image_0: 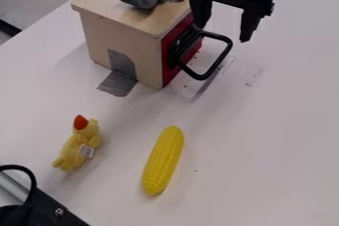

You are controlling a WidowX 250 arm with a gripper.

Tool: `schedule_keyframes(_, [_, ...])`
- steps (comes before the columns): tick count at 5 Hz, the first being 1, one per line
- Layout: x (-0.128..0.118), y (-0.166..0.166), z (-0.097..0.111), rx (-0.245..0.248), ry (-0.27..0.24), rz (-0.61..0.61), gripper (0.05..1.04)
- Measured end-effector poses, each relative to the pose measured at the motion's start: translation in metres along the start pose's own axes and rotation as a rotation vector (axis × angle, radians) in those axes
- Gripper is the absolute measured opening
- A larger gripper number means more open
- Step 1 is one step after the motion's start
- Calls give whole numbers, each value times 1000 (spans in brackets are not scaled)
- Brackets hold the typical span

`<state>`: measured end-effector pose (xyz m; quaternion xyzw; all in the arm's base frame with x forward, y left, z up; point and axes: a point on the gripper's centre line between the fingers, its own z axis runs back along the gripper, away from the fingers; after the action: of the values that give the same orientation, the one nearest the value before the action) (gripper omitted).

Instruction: The drawer is open

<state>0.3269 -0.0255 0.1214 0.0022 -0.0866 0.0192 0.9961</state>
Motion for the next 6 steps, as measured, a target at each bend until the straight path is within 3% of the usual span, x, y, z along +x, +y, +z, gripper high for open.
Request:
schedule_keyframes(3, [-6, 12, -42, 53, 84, 29, 997])
schedule_keyframes(4, [-5, 17, -71, 90, 109, 44, 997])
schedule_keyframes(6, [6, 21, -110, 165, 114, 9, 963])
